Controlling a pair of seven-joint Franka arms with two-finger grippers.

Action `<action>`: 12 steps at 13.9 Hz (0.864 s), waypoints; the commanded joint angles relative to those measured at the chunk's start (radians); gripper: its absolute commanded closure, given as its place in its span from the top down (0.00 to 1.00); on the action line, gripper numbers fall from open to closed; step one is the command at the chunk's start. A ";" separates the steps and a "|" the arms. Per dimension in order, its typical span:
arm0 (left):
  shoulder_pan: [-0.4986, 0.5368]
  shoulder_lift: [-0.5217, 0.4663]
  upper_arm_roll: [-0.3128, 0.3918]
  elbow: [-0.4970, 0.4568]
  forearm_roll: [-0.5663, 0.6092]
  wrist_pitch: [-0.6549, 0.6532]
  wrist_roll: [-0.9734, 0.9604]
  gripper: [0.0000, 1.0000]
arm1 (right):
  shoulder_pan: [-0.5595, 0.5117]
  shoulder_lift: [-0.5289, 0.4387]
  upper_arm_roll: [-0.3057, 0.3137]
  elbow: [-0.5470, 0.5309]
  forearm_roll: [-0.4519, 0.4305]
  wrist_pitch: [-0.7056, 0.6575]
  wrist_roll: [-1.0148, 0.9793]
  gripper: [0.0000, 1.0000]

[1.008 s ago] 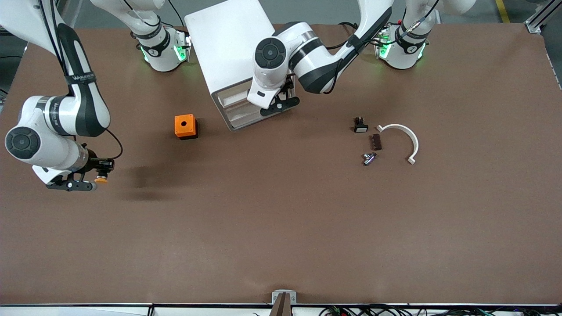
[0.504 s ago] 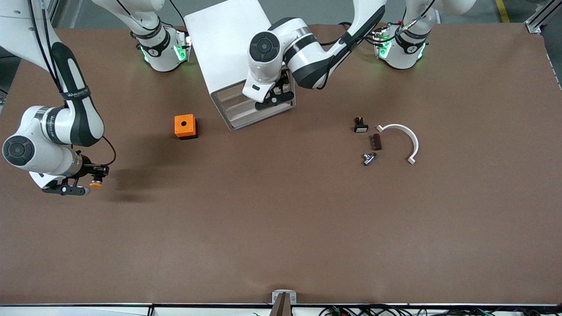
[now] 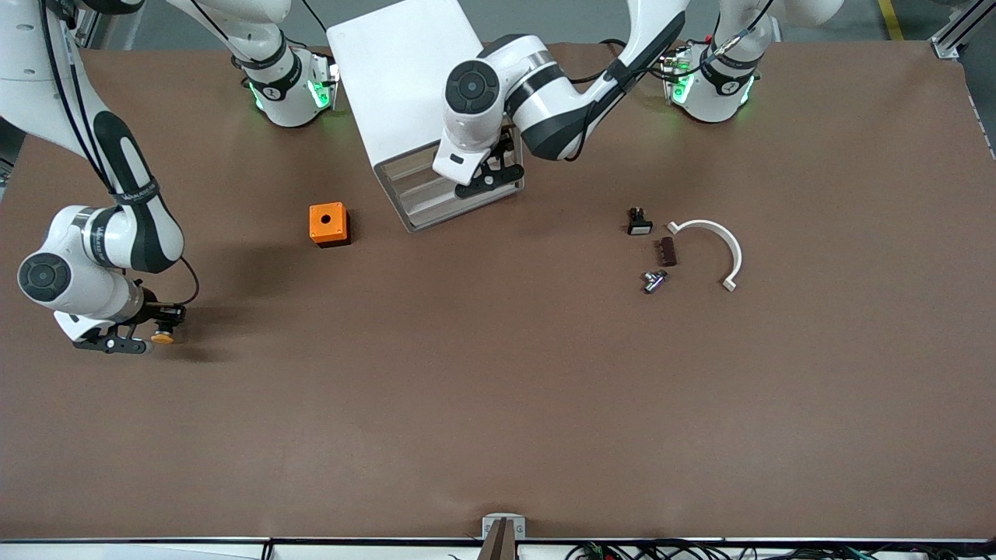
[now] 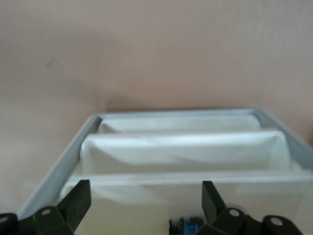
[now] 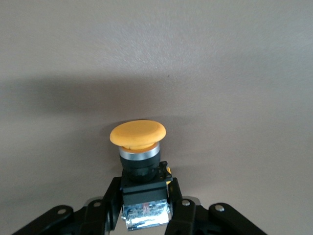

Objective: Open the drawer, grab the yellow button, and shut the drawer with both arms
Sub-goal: 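Lower the button onto the table with the right gripper while the left gripper withdraws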

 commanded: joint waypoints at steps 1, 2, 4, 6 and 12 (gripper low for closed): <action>0.114 -0.010 -0.003 0.025 0.004 -0.004 0.014 1.00 | -0.024 0.057 0.019 0.047 -0.027 0.004 -0.004 0.30; 0.160 -0.010 -0.002 0.042 0.012 -0.004 0.016 1.00 | -0.022 0.057 0.019 0.049 -0.026 0.003 -0.004 0.36; 0.235 -0.010 -0.002 0.065 0.097 -0.004 0.016 1.00 | -0.024 0.057 0.019 0.049 -0.026 0.001 -0.004 1.00; 0.300 -0.011 -0.002 0.068 0.208 -0.004 0.016 1.00 | -0.039 0.048 0.024 0.050 -0.020 -0.008 -0.040 1.00; 0.504 -0.034 -0.002 0.075 0.328 -0.008 0.201 1.00 | -0.007 -0.075 0.033 0.049 -0.010 -0.142 -0.051 1.00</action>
